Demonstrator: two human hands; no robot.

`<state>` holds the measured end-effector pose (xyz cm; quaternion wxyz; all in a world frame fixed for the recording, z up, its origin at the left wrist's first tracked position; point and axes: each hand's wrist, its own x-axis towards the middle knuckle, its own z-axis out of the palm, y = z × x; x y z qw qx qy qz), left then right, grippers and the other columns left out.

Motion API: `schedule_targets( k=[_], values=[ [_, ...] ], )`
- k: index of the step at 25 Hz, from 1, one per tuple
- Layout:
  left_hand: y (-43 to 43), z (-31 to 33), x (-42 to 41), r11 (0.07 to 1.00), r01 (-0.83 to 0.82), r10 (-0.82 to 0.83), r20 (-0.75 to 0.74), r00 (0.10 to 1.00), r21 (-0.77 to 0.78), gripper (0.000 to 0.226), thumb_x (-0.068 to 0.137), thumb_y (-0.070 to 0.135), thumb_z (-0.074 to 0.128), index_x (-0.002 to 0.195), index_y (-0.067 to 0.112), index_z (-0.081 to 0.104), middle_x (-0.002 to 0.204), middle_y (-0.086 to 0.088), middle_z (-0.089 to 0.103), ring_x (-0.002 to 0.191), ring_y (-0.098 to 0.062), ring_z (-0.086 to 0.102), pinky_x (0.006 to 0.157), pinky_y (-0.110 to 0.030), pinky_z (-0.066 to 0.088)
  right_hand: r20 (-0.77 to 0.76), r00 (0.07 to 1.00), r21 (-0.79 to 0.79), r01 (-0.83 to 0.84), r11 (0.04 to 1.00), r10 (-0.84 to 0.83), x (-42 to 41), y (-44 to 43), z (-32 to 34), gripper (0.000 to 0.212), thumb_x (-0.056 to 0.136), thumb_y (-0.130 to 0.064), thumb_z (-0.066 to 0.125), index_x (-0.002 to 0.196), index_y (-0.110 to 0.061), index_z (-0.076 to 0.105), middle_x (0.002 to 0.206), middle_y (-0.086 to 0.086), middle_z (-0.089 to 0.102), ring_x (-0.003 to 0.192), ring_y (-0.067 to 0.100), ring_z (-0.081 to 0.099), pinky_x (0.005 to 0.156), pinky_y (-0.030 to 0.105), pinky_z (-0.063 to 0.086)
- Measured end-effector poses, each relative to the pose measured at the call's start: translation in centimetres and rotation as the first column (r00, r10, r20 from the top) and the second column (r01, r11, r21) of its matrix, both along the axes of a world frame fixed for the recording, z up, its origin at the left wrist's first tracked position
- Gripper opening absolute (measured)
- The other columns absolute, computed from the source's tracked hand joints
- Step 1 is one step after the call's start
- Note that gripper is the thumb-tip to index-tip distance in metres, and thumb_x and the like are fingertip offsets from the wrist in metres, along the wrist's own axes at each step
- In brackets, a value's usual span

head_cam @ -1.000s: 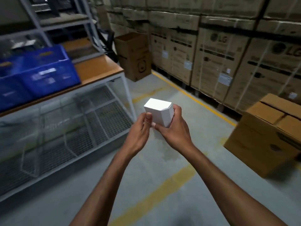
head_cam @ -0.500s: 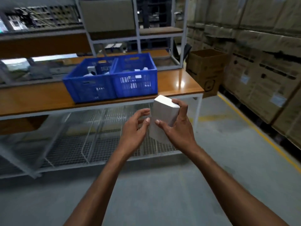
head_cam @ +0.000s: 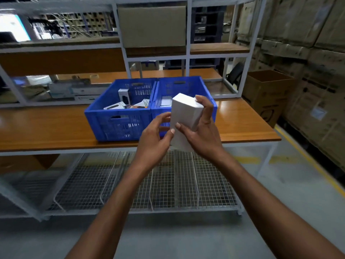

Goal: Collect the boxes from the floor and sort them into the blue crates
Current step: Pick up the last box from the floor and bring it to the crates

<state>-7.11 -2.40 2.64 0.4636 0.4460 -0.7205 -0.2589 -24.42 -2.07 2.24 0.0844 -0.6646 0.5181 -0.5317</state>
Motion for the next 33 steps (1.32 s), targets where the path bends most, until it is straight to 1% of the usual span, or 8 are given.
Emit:
schedule_targets(
  k=[5,10,13,19,24,28,30,33],
  values=[
    [-11.5,0.9,3.0,0.999,0.047,-0.047,-0.010,0.999,-0.022,0.047,0.099,0.022,0.068,0.142,0.031,0.052,0.135,0.016,0.061,0.119,-0.002,0.061,0.083,-0.012,0.053,0.010,0.999,-0.023,0.039,0.999,-0.039,3.3,-10.8,0.8,0.085,0.087,-0.035,0.080,0.143,-0.041,0.016,0.136,-0.014,0.037,0.105,0.017,0.059,0.075,0.043,0.062],
    [-21.5,2.4,4.9,0.993,0.118,-0.119,-0.010,0.993,-0.025,0.046,0.099,0.025,0.068,0.140,0.036,0.052,0.127,0.026,0.059,0.113,0.000,0.064,0.087,-0.027,0.059,0.072,0.986,-0.020,0.149,0.989,-0.148,5.9,-19.1,2.4,0.087,0.086,-0.034,0.080,0.144,-0.043,0.016,0.137,-0.018,0.036,0.109,0.013,0.056,0.081,0.042,0.059],
    [-26.5,2.6,4.8,0.991,0.132,-0.132,0.009,0.991,-0.030,0.049,0.099,0.028,0.067,0.144,0.035,0.048,0.137,0.019,0.057,0.119,-0.004,0.061,0.090,-0.032,0.059,0.081,0.977,0.010,0.198,0.980,-0.198,6.2,-23.5,3.0,0.083,0.086,-0.036,0.079,0.145,-0.039,0.021,0.138,-0.017,0.038,0.108,0.013,0.059,0.080,0.046,0.062],
    [-34.3,2.4,3.6,0.993,0.118,-0.115,0.082,0.990,-0.028,0.045,0.102,0.024,0.061,0.144,0.033,0.049,0.130,0.020,0.059,0.097,0.008,0.060,0.089,-0.031,0.055,0.118,0.979,0.055,0.158,0.986,-0.163,4.5,-32.1,2.3,0.072,0.091,-0.039,0.074,0.141,-0.040,0.022,0.136,-0.008,0.044,0.111,0.012,0.059,0.084,0.046,0.063],
    [-39.0,0.6,3.2,0.995,0.082,-0.095,0.300,0.949,0.056,0.046,0.102,0.029,0.059,0.147,0.032,0.050,0.137,0.013,0.063,0.119,-0.010,0.058,0.094,-0.031,0.045,0.084,0.983,0.243,0.140,0.960,-0.165,3.0,-37.6,1.0,0.067,0.090,-0.041,0.075,0.139,-0.035,0.031,0.135,-0.002,0.042,0.112,0.017,0.055,0.087,0.041,0.058],
    [-41.8,-0.7,3.1,0.994,0.085,-0.111,0.511,0.853,0.074,0.037,0.101,0.038,0.059,0.137,0.031,0.060,0.129,0.012,0.070,0.129,-0.021,0.055,0.103,-0.043,0.044,0.046,0.982,0.535,0.131,0.835,-0.184,1.8,-39.9,0.5,0.069,0.090,-0.038,0.076,0.143,-0.027,0.034,0.135,0.003,0.037,0.114,0.022,0.050,0.091,0.036,0.047],
    [-42.6,-1.3,3.2,0.984,0.150,-0.174,0.640,0.749,0.092,0.034,0.100,0.044,0.059,0.131,0.031,0.064,0.132,0.010,0.068,0.132,-0.024,0.052,0.104,-0.044,0.041,-0.086,0.979,0.670,0.194,0.716,-0.185,1.2,-40.5,-0.2,0.067,0.091,-0.043,0.074,0.145,-0.022,0.039,0.141,0.007,0.036,0.118,0.026,0.050,0.093,0.036,0.045],
    [-43.6,-2.0,4.0,0.966,0.219,-0.251,0.679,0.690,0.135,0.040,0.099,0.047,0.061,0.137,0.033,0.061,0.142,0.008,0.061,0.136,-0.025,0.047,0.107,-0.045,0.039,-0.494,0.869,0.715,0.431,0.550,-0.040,0.1,-41.3,-1.9,0.051,0.094,-0.043,0.067,0.136,-0.016,0.054,0.147,0.014,0.039,0.135,0.037,0.040,0.104,0.041,0.037]
  ],
)
